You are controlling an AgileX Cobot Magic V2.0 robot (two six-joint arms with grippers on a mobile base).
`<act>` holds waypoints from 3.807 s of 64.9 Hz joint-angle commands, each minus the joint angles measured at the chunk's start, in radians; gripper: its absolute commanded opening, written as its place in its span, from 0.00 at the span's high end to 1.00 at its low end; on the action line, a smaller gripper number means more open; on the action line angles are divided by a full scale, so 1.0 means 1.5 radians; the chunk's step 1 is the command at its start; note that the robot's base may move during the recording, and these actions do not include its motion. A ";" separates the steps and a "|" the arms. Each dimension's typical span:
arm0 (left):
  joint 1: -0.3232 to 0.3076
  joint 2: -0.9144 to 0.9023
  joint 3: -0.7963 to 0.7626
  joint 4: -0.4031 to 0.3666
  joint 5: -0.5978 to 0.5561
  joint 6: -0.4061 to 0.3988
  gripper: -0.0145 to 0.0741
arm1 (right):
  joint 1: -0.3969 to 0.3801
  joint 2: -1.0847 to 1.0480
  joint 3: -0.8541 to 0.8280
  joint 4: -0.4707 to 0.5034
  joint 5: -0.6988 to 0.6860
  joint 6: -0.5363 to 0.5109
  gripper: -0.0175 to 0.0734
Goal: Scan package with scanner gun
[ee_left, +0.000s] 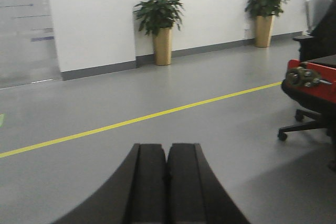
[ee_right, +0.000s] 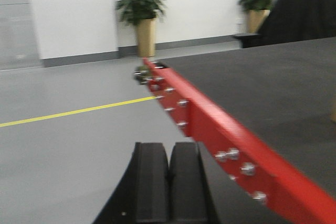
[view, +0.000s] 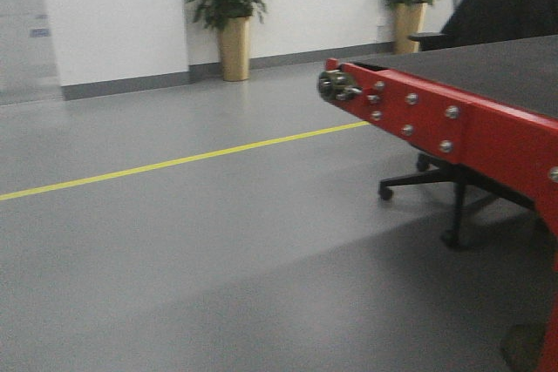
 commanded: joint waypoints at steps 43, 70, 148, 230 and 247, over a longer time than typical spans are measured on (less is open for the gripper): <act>-0.004 -0.003 -0.002 -0.003 -0.013 -0.003 0.96 | 0.000 -0.002 0.000 -0.004 -0.010 -0.006 0.97; -0.003 -0.003 -0.002 -0.003 -0.013 -0.003 0.96 | 0.000 -0.002 0.000 -0.004 -0.010 -0.006 0.97; -0.016 -0.003 -0.002 -0.003 -0.013 -0.003 0.96 | 0.001 -0.002 0.000 -0.004 -0.010 -0.006 0.97; -0.006 -0.003 -0.002 -0.003 -0.013 -0.003 0.96 | 0.001 -0.002 0.000 -0.004 -0.010 -0.006 0.97; -0.006 -0.003 -0.002 -0.003 -0.013 -0.003 0.96 | 0.002 -0.002 0.000 -0.004 -0.027 -0.006 0.97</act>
